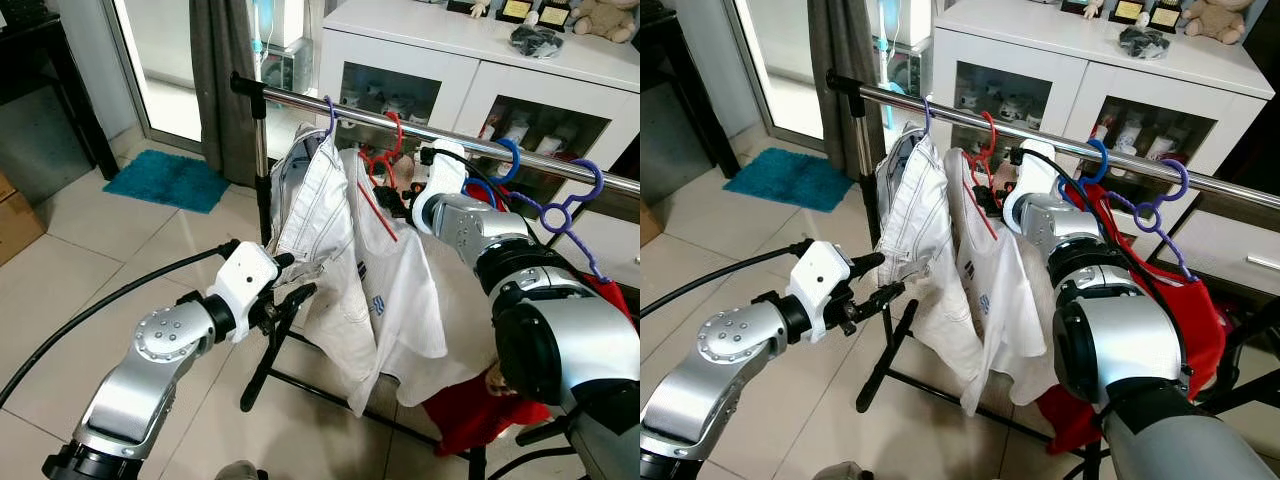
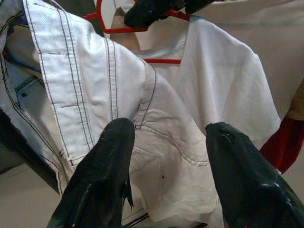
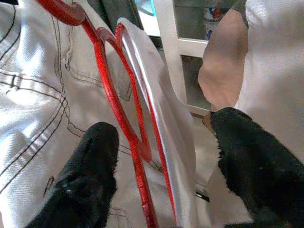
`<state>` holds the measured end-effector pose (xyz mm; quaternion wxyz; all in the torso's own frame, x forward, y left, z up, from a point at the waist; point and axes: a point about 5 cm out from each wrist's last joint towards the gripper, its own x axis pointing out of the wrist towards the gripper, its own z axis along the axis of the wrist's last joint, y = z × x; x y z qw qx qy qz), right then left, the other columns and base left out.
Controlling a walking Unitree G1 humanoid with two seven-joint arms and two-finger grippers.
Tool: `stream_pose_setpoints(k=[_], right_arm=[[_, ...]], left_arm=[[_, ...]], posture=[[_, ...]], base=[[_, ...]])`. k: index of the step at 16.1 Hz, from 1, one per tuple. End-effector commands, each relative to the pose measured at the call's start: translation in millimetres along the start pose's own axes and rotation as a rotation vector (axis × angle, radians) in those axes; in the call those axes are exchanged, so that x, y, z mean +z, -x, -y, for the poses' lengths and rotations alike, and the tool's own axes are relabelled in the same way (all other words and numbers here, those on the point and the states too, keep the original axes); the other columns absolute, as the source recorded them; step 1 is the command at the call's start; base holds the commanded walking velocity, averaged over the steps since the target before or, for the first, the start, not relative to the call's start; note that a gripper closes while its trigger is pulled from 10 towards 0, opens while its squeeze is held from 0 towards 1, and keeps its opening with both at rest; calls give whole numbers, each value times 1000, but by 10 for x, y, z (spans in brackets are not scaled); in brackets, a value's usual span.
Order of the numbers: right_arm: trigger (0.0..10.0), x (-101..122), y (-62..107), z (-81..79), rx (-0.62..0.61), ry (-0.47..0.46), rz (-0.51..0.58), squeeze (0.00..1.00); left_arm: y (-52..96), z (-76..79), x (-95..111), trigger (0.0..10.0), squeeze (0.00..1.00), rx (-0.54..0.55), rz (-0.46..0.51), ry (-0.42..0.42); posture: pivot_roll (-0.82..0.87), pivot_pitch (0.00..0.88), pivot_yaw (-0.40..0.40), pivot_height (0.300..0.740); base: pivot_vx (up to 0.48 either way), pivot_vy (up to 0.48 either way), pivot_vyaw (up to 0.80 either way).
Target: Hang hanger
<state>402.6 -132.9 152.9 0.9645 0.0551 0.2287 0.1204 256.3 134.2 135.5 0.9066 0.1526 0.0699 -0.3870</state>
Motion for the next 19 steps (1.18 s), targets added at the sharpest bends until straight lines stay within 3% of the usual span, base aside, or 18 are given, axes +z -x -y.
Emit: stream_pose_setpoints(k=[1, 9, 19], right_arm=[[0, 90, -2, -38, -4, -4, 26, 0], [0, 51, -30, -102, -25, 51, 27, 0], [0, -38, -47, -111, -49, 47, 9, 0]], left_arm=[[4, 17, 23, 10000, 0, -12, 1, -7], [12, 11, 26, 10000, 0, -12, -5, -23], [24, 11, 34, 10000, 0, -10, -7, -28]], posture=[[100, 0, -78, 740], [117, 0, -86, 740], [132, 0, -92, 740]], base=[[0, 0, 0], [0, 0, 0], [0, 0, 0]])
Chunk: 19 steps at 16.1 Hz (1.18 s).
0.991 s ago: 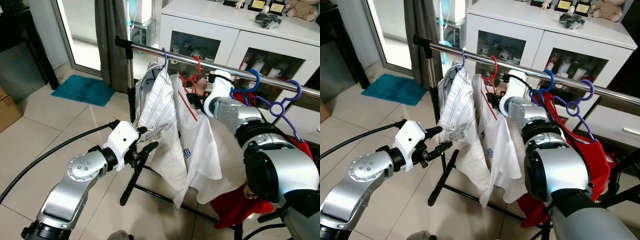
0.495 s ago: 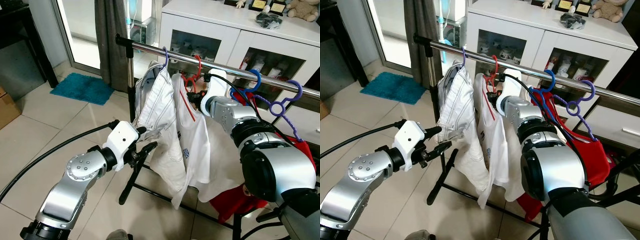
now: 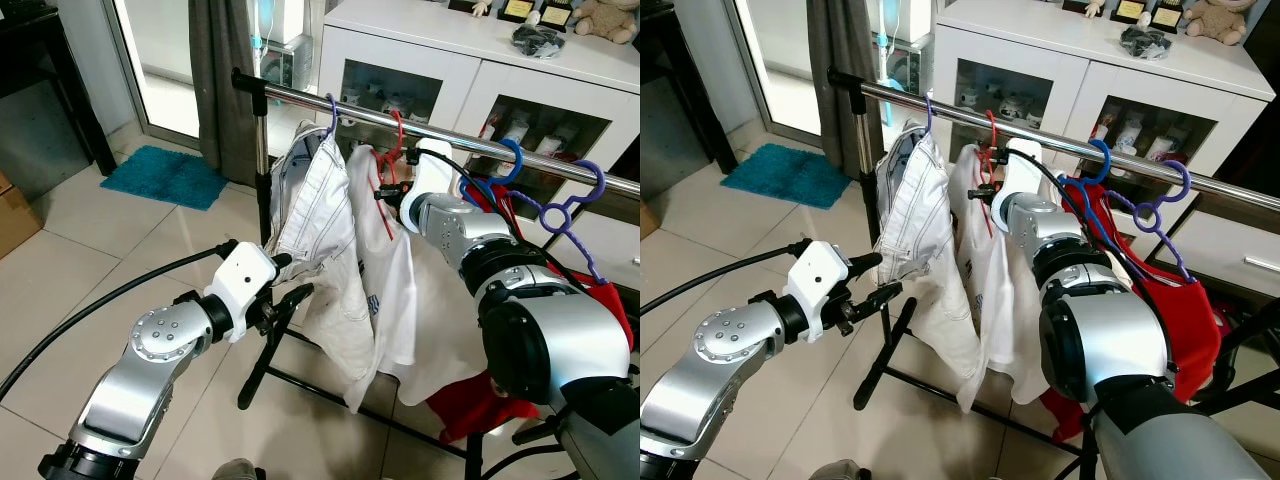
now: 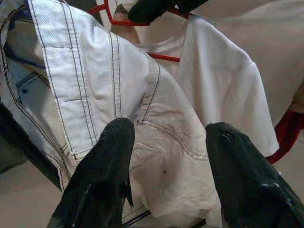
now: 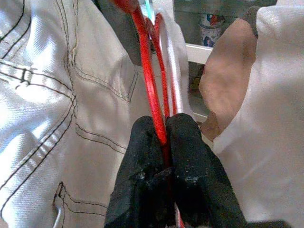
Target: Hang hanger
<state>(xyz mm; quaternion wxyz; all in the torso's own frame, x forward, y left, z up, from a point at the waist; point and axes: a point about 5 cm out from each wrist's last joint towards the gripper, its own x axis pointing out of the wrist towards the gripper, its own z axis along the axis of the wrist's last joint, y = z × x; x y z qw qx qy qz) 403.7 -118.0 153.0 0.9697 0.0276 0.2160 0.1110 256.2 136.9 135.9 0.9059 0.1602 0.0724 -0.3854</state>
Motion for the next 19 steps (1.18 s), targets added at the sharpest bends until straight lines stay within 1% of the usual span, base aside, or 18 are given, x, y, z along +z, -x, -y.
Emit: stream_pose_setpoints(k=[1, 5, 9, 10, 11, 13, 14, 15, 16, 18, 19], right_arm=[[0, -45, -1, 28, -21, -4, -15, 0], [0, -42, -2, 22, -19, 4, -9, 0], [0, -7, 2, 22, 9, 58, 22, 0], [0, 64, 13, 14, 57, 60, 101, 0], [0, 86, 24, 27, 80, 51, 136, 0], [0, 94, 44, 69, 104, 35, 173, 0], [0, 109, 69, 129, 103, 34, 215, 0], [0, 106, 95, 175, 101, 54, 252, 0], [0, 53, 162, 226, 124, 111, 326, 0], [0, 17, 217, 237, 140, 132, 361, 0], [0, -22, 287, 242, 151, 155, 381, 0]], left_arm=[[4, 29, 41, 10000, 0, -11, 5, -16], [4, 18, 43, 10000, 0, -11, 3, -18], [-3, 3, 55, 10000, 0, -9, 6, -28], [-12, -4, 56, 10000, 0, 12, 15, -32], [-22, -8, 45, 10000, 0, 37, 14, -27], [-36, -23, 4, 10000, 0, 93, -3, -15], [-54, -40, -39, 10000, 0, 148, -24, 17], [-75, -48, -51, 10000, 0, 184, -25, 59], [-106, -44, -31, 10000, 0, 228, 5, 88], [-103, -33, -50, 10000, 0, 250, 5, 94], [-96, -10, -93, 10000, 0, 259, -17, 111]], posture=[[133, 0, -92, 740], [135, 0, -86, 740], [132, 0, -81, 740], [129, 0, -81, 740], [125, 0, -80, 740], [114, 0, -72, 740], [107, 0, -68, 740], [102, 0, -62, 740], [94, 0, -53, 740], [84, 0, -45, 740], [75, 0, -39, 740]], base=[[0, 0, 0], [0, 0, 0], [0, 0, 0], [0, 0, 0], [0, 0, 0], [0, 0, 0], [0, 0, 0], [0, 0, 0], [0, 0, 0], [0, 0, 0], [0, 0, 0]])
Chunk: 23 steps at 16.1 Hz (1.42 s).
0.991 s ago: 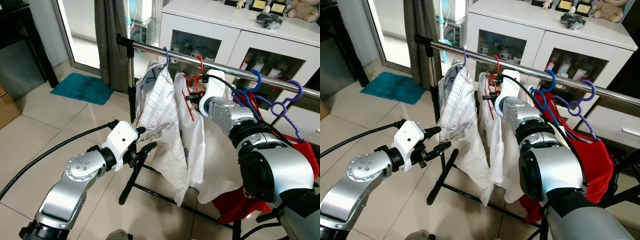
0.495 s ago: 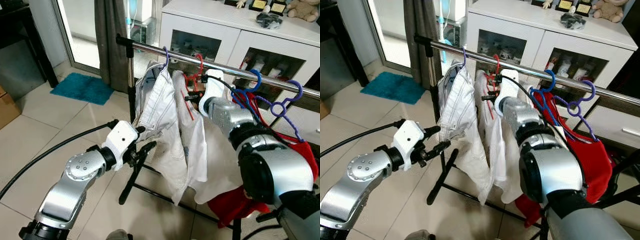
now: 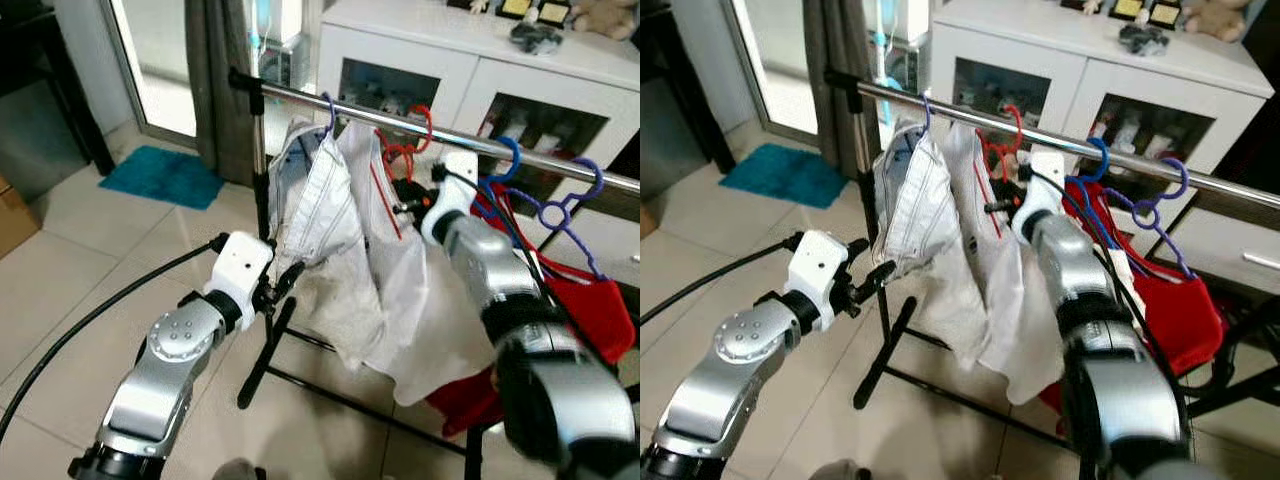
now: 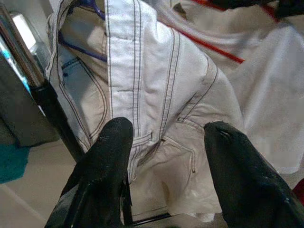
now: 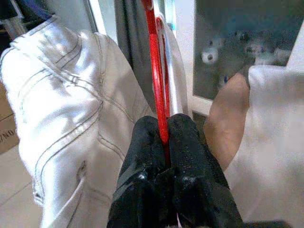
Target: Hang hanger
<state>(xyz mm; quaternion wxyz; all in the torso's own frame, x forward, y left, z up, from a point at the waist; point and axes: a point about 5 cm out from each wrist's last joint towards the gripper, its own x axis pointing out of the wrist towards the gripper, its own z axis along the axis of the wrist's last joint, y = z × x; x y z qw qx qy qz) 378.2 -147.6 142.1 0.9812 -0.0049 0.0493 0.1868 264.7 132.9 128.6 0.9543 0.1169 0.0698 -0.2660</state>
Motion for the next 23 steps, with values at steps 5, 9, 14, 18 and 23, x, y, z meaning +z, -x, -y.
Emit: stream_pose_setpoints(k=[5, 9, 14, 18, 23], right_arm=[[0, -184, 367, -144, 55, 110, -6, 0], [0, -425, 672, -252, -7, 84, -58, 0], [0, -585, 864, -251, -133, 91, -105, 0], [0, -592, 962, -185, -219, 36, -100, 0], [0, -460, 917, -186, -213, 29, -25, 0]], left_arm=[[21, 76, -46, 10000, 0, 10, -19, -31], [92, 20, -122, 10000, 0, 52, -31, -36], [119, 45, -126, 10000, 0, 53, -36, -36], [91, -21, -144, 10000, 0, 78, -39, -28], [101, -20, -159, 10000, 0, 92, -40, -16]], posture=[[72, 0, -48, 740], [60, 0, -57, 740], [61, 1, -54, 740], [54, 0, -61, 740], [56, 0, -79, 740]], base=[[0, 0, 0], [0, 0, 0], [0, 0, 0], [0, 0, 0], [-224, 0, 0]])
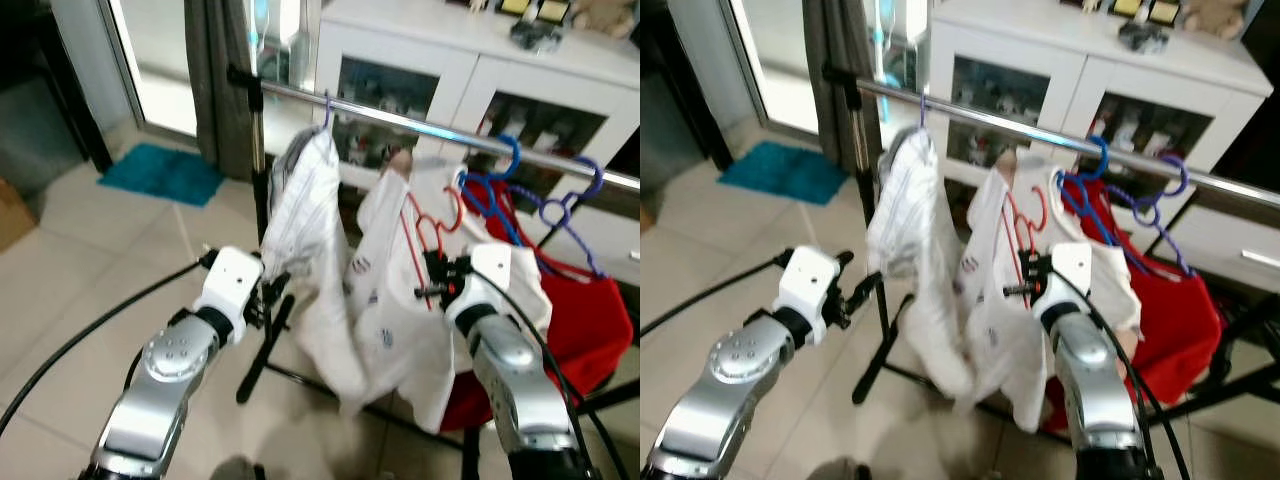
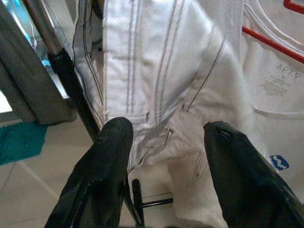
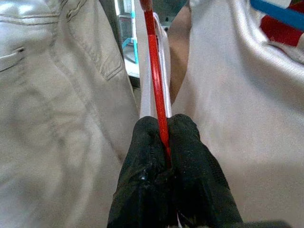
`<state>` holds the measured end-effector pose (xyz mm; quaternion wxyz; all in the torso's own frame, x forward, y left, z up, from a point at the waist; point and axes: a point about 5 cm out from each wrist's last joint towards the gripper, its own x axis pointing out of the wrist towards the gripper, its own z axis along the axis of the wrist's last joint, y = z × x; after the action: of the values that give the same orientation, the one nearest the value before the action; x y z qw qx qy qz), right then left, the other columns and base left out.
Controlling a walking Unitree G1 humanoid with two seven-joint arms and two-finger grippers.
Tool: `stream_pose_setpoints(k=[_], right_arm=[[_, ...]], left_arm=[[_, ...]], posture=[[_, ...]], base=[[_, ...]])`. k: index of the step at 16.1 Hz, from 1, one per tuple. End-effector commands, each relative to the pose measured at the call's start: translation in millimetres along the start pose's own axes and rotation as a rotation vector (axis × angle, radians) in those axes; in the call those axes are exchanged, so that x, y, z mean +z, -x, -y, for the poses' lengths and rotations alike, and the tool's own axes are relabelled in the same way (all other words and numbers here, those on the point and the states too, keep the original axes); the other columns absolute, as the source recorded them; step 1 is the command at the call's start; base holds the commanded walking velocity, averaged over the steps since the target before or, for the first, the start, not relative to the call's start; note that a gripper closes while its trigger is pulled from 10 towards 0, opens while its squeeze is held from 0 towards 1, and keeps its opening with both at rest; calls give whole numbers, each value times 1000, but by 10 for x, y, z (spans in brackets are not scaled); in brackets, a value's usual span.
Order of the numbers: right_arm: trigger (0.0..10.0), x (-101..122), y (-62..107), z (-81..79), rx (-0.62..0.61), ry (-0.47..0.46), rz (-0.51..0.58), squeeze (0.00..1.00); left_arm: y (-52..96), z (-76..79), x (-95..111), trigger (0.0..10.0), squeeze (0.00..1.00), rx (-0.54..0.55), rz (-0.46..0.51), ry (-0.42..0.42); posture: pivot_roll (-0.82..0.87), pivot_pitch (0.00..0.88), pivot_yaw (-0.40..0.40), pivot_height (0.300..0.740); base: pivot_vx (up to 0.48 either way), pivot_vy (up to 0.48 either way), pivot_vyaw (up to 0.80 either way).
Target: Hang hanger
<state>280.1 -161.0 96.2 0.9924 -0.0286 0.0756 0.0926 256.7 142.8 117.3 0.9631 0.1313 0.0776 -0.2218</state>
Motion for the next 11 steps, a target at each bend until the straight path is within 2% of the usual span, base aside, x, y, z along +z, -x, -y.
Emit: stream_pose_setpoints(k=[1, 4, 9, 11], right_arm=[[0, 90, -12, 17, 11, -14, 27, 0], [0, 79, -23, -27, 38, -14, 24, 0], [0, 57, 5, 34, 1, -47, 21, 0], [0, 80, 37, 59, -6, -72, 18, 0]], left_arm=[[-14, -18, -7, 10000, 0, 15, 0, 6], [-38, -22, 3, 10000, 0, 13, 2, -3], [-42, -86, -17, 10000, 0, -1, -6, -31], [-115, -89, 1, 10000, 0, -23, 1, -40]], posture=[[57, 0, -84, 740], [64, 0, -79, 740], [56, 0, -55, 740], [38, 0, -38, 740]], base=[[-292, 0, 0], [-291, 0, 0], [-283, 0, 0], [-268, 0, 0]])
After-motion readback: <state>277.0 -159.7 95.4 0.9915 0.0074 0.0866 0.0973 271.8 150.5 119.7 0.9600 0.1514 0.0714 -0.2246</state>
